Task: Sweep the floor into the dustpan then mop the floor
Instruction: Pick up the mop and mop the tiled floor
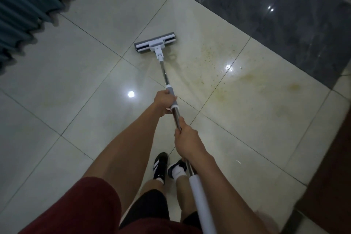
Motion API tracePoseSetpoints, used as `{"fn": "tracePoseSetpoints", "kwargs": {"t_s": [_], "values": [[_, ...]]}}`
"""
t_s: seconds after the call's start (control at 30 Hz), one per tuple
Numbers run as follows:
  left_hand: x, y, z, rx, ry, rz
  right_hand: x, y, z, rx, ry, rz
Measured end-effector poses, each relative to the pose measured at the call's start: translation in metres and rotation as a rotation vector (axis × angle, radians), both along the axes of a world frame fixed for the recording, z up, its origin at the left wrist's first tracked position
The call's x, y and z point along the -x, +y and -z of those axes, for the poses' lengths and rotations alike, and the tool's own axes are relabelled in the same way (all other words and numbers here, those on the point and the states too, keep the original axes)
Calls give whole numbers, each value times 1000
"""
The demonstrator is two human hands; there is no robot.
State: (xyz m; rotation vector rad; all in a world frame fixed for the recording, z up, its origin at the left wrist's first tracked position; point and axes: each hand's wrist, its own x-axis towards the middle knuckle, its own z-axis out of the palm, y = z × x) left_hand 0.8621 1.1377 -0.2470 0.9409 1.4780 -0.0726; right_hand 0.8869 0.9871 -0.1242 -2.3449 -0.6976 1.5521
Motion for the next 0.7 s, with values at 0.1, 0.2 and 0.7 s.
{"fn": "tracePoseSetpoints", "kwargs": {"t_s": [0.1, 0.2, 0.7], "values": [[24, -1, 3, 4, 0, 12, 26, -1, 0, -15, -4, 7], [48, 1, 1, 9, -4, 20, 55, -2, 1, 4, 1, 33], [102, -85, -1, 124, -24, 54, 121, -94, -2, 47, 21, 107]]}}
